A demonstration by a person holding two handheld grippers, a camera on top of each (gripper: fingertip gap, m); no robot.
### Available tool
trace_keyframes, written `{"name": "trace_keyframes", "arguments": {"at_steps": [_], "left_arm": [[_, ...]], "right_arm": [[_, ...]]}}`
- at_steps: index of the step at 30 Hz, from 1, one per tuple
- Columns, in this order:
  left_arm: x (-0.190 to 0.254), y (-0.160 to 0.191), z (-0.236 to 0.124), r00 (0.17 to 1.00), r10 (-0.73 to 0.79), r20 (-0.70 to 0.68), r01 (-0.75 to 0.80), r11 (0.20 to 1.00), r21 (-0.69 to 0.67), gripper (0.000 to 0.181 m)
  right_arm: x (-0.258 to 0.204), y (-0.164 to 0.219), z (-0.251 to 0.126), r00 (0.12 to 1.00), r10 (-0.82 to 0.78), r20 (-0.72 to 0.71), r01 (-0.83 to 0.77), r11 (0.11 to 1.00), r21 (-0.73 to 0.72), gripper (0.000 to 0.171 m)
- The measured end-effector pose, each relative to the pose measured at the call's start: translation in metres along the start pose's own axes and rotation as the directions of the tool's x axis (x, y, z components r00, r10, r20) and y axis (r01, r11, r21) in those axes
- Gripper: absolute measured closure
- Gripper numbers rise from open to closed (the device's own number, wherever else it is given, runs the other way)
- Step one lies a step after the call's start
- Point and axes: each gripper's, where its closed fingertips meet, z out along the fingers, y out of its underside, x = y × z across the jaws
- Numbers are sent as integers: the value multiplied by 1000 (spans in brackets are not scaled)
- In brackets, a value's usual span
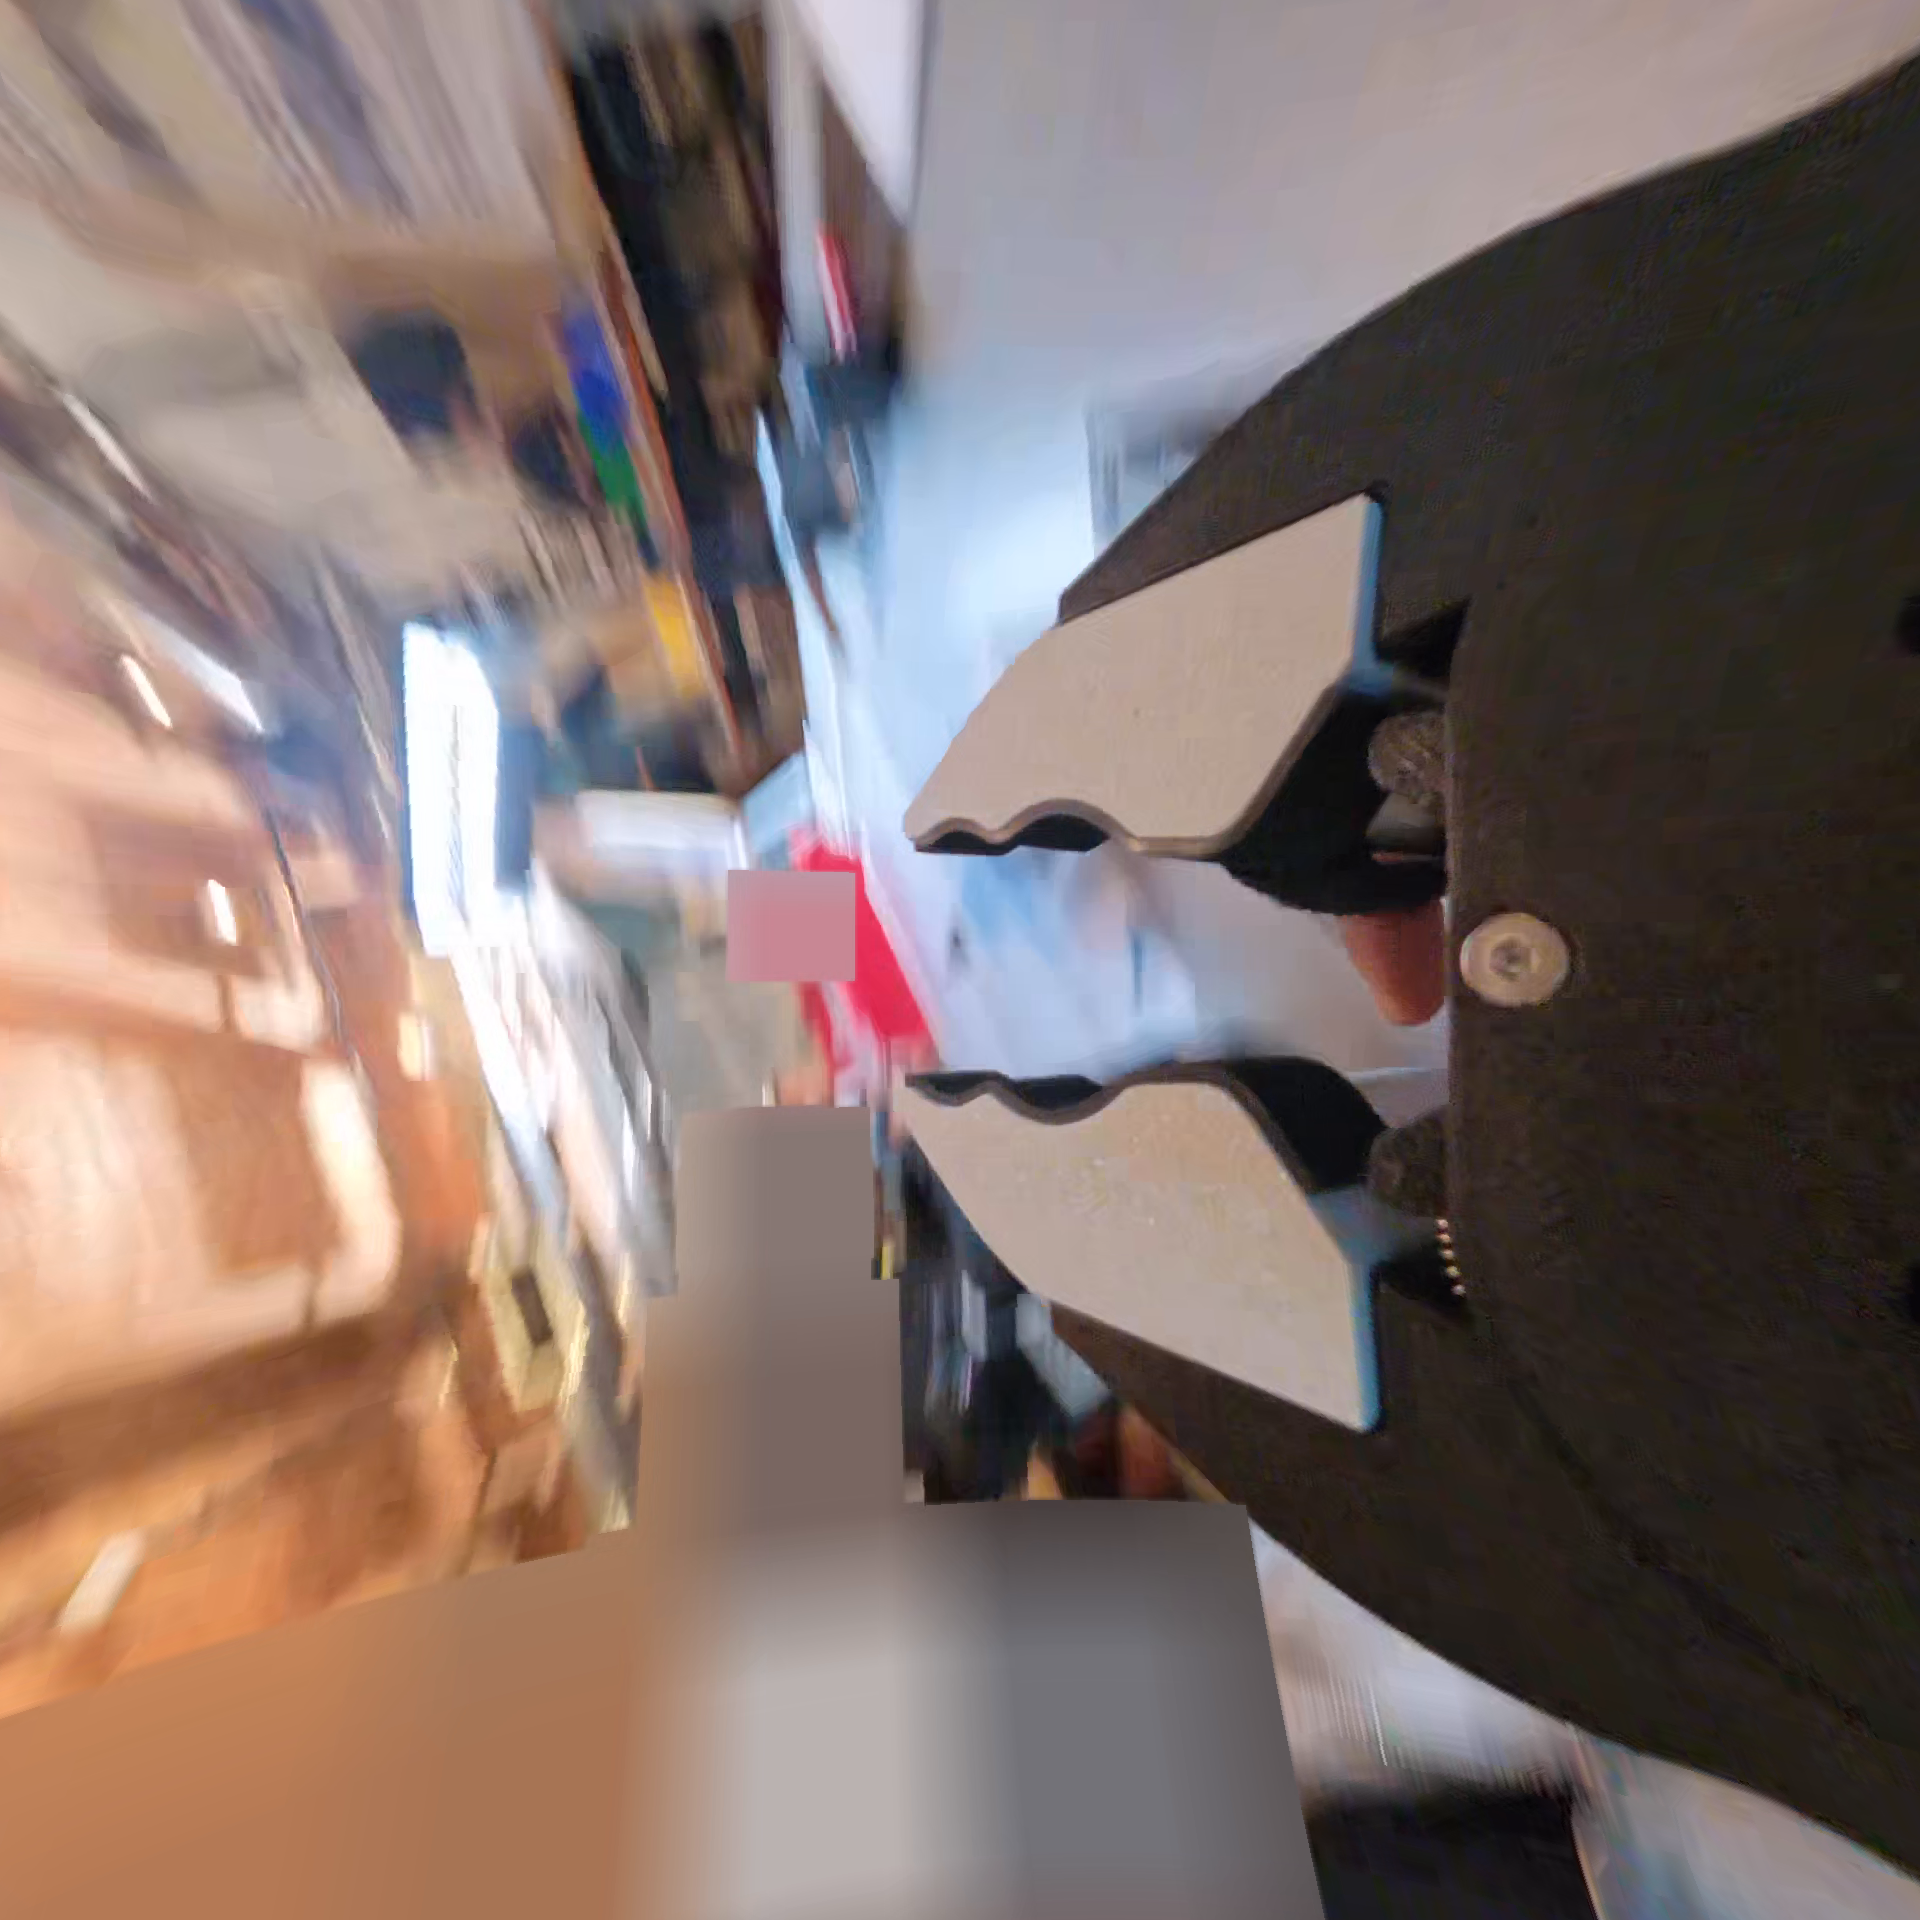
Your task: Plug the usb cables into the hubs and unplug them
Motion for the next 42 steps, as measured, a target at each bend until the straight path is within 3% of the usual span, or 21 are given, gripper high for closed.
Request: {"name": "trace_keyframes", "arguments": {"at_steps": [2,4,5,7,9,10,12,16,20,23,27,31,39,42], "left_arm": [[-11,0,-2,990,-141,12,141,990,15,163],[-22,1,-4,953,-304,15,303,952,34,163],[-25,4,-4,921,-390,2,389,921,31,163],[-25,11,-3,860,-509,-36,509,861,-3,163],[-19,13,-1,868,-494,-53,493,870,-32,163],[-15,13,0,888,-455,-58,453,890,-46,163],[-10,14,1,905,-421,-63,417,907,-65,163],[-14,9,-2,893,-445,-71,444,896,-24,163],[-11,-1,-4,904,-416,-101,420,907,23,163],[-13,-1,-4,924,-375,-74,378,925,30,163],[-2,3,-1,982,-182,-46,181,983,-16,163],[13,11,4,997,71,-37,-73,995,-73,163],[21,25,8,937,349,-19,-347,923,-168,163],[24,29,9,923,385,-18,-381,905,-191,163]], "right_arm": [[40,-18,-24,893,-305,-331,301,951,-67,124],[68,-13,-42,735,-490,-468,404,871,-278,115],[78,1,-44,718,-519,-463,370,849,-377,109],[89,40,-40,773,-485,-409,236,818,-525,103],[101,67,-39,772,-490,-404,159,765,-624,104],[106,75,-39,750,-527,-399,165,734,-659,108],[110,82,-35,725,-570,-387,189,704,-685,139],[104,75,-27,738,-545,-397,220,751,-622,144],[72,46,-14,889,-298,-347,169,919,-355,144],[47,26,-9,969,-124,-216,85,980,-182,144],[25,9,-5,992,117,-36,-117,993,1,144],[16,8,2,967,253,43,-255,964,73,144],[6,25,18,996,-7,-87,10,1000,28,144],[2,26,19,987,-111,-118,114,993,17,144]]}}
